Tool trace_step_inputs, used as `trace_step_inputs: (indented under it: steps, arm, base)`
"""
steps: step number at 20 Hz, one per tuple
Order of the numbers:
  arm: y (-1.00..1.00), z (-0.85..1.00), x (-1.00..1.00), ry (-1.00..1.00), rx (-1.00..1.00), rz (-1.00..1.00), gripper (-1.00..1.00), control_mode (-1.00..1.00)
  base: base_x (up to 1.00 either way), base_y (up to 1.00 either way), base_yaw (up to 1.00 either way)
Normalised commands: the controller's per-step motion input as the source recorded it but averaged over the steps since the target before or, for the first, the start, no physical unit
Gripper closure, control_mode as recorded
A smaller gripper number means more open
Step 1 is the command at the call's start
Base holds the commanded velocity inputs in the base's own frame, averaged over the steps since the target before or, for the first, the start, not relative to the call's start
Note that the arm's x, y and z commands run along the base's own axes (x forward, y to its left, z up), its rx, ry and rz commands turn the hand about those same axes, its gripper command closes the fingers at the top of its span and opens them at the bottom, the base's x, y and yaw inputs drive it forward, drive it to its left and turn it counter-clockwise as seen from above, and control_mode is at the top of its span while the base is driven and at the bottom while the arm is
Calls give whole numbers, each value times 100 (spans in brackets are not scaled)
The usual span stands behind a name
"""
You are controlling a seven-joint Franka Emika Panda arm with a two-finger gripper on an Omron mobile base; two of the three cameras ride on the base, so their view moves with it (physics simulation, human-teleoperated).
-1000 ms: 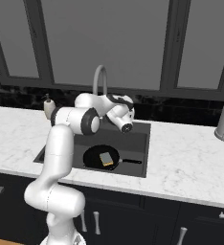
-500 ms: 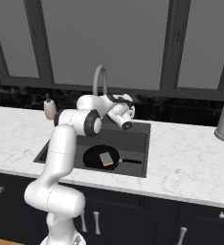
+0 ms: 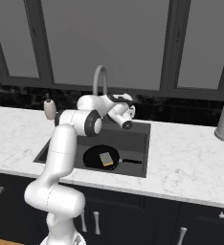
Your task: Pick the pan and sponge and place them into the sink. Then turn on the water.
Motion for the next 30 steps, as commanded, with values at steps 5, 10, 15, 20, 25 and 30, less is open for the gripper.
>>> trace_step_inputs:
  steps: [5,10,15,20,25,30]
  arm:
    - [-26,0,0,0,5,-4,-100,-100]
    - [-41,0,0,0,6,-8,-100,-100]
    - [-42,0,0,0,5,-9,-100,-100]
    - [-53,0,-1,2,8,-10,-100,-100]
    - [-58,0,0,4,10,-11,-100,-100]
    - [-67,0,0,4,11,-10,-100,-100]
  base:
    - [0,0,0]
    - [0,0,0]
    - [0,0,0]
    - [0,0,0]
    - [0,0,0]
    - [0,0,0]
